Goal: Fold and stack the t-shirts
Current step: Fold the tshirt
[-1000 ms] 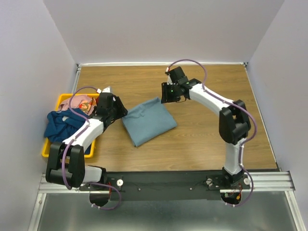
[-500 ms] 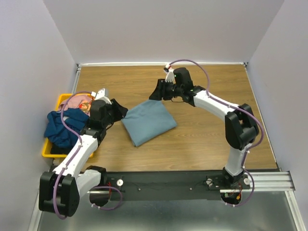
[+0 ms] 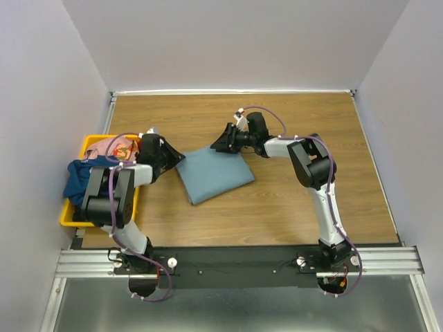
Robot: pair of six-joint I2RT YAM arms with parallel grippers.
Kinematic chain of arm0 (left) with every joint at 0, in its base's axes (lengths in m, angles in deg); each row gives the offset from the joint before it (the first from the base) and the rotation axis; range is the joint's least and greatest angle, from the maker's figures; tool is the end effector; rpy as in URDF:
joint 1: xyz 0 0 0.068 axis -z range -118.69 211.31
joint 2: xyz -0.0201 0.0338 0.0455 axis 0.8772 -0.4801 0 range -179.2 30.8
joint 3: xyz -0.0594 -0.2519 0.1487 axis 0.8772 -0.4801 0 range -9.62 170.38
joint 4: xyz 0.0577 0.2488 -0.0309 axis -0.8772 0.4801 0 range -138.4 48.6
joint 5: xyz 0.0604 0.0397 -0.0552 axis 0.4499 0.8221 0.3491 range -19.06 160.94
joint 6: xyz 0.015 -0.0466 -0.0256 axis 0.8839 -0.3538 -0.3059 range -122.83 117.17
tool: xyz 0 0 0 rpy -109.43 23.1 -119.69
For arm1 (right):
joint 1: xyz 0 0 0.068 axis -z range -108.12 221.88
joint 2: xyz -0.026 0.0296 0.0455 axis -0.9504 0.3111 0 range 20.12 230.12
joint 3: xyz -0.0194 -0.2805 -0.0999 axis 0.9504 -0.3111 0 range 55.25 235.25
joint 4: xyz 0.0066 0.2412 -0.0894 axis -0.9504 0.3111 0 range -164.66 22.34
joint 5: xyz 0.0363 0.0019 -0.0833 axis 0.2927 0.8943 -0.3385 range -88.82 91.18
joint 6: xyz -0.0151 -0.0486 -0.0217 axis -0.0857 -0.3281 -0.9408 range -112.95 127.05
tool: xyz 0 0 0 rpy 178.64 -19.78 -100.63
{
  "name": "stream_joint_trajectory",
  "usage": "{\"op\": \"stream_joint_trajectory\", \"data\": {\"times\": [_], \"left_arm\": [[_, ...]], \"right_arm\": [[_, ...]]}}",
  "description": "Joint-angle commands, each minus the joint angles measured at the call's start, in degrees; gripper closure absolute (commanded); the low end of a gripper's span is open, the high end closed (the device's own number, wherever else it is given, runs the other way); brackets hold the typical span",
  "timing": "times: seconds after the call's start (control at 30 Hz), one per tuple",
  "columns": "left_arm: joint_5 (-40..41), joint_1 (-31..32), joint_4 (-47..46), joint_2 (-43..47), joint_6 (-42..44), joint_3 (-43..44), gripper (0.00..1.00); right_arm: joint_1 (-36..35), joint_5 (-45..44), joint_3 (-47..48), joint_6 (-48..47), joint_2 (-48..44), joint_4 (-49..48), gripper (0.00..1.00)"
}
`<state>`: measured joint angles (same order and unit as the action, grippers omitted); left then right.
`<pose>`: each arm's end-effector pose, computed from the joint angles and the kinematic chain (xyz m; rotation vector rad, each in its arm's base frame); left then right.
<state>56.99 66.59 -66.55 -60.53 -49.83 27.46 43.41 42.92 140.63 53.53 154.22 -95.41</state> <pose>0.3031 -0.0372 0.1787 -0.6809 2.1858 -0.7630 0.4417 0.2679 0.1329 -0.1568 2.2957 1.4990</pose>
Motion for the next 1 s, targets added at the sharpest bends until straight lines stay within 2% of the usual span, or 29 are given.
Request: {"op": "stream_joint_trajectory", "data": {"times": [0.0, 0.2, 0.33, 0.37, 0.43, 0.5, 0.7, 0.8, 0.97], "left_arm": [[-3.27, -0.8, -5.14, -9.01, -2.48, 8.7, 0.78], [-2.48, -0.8, -4.53, -14.05, 0.06, 17.49, 0.79], [-4.06, -0.71, -4.08, -11.69, 1.56, 18.65, 0.63], [-4.41, -0.53, -4.35, -8.72, 1.82, 17.25, 0.55], [-4.24, 0.69, -4.35, -4.84, 2.53, 15.05, 0.47], [-4.15, 2.01, -3.56, 1.46, 2.36, 10.75, 0.45], [-3.19, 10.08, -0.75, 15.8, -3.25, -3.56, 0.46], [-3.35, 12.64, -1.09, 18.98, -7.12, -10.68, 0.48], [-3.18, 12.91, -4.25, 19.7, -11.44, -18.61, 0.57]], "right_arm": [[4.91, -1.39, 0.75, 5.37, 3.0, -8.77, 0.43], [8.07, 0.19, 0.22, 5.73, 0.56, -9.92, 0.43], [8.6, -0.25, -3.37, 5.46, -5.49, -10.27, 0.42], [8.52, 0.18, -5.73, 5.73, -7.09, -10.62, 0.42], [8.52, 0.62, -9.17, 7.39, -11.99, -14.2, 0.41], [8.52, 1.85, -15.67, 10.9, -15.17, -19.2, 0.41], [7.38, 6.06, -29.98, 16.62, -22.74, -24.77, 0.37], [7.64, 6.87, -34.66, 15.31, -22.22, -25.83, 0.36], [9.22, 7.4, -42.84, 12.94, -18.01, -27.94, 0.37]]}}
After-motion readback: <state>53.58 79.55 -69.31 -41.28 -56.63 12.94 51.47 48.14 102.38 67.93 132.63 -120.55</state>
